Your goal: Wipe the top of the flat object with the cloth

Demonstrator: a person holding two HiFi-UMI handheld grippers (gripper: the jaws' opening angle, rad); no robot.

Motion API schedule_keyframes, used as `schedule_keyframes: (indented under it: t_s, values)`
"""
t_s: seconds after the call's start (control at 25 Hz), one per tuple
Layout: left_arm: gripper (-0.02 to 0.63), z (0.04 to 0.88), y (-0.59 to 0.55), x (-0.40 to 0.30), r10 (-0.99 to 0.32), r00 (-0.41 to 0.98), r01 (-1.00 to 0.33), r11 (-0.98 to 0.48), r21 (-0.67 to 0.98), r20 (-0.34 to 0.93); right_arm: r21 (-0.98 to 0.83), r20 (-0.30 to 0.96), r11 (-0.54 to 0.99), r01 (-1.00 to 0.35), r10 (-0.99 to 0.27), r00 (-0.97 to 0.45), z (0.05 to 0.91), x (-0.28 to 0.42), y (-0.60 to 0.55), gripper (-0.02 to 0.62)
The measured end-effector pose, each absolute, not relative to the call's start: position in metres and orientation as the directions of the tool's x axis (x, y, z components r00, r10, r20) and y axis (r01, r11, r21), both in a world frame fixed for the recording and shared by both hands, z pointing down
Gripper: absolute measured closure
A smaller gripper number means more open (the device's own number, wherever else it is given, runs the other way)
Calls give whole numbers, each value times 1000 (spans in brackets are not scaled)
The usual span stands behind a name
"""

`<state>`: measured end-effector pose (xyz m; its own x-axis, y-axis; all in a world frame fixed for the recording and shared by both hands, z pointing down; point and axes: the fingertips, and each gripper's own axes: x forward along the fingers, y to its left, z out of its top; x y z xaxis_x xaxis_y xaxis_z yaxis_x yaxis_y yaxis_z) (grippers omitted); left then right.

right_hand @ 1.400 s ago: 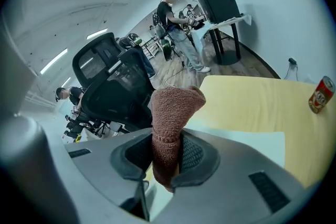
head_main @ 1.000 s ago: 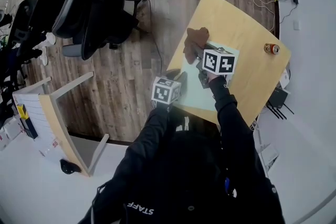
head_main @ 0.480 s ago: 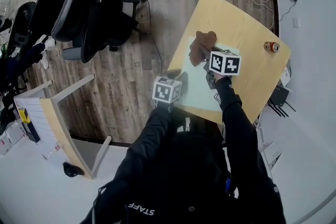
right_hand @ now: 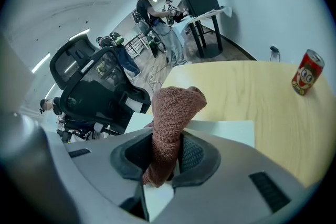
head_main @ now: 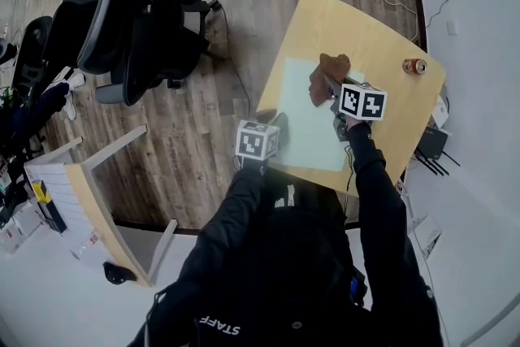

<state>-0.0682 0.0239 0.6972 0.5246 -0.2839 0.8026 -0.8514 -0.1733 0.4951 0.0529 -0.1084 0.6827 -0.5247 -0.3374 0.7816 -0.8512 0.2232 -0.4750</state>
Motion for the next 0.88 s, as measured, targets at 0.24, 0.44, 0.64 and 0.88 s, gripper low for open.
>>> schedule_keyframes:
  t_s: [0.24, 0.44, 0.64, 0.88]
  values:
    - [500, 698, 23, -68, -287, 517, -856, -183, 484, 806, -463, 786, 160, -872, -380, -488, 681, 93, -108, 482]
    - [500, 697, 23, -69, -287, 511, -860, -182, 477, 810, -452, 790, 132, -883, -401, -464, 681, 121, -105, 477]
    - [500, 697, 23, -68, -288, 508, -861, -190, 471, 812, -424, 801, 112, -899, -416, -430, 680, 145, -101, 476]
    - [499, 697, 22, -68, -288, 510, -860, -188, 475, 810, -397, 797, 129, -908, -441, -412, 661, 158, -98, 485]
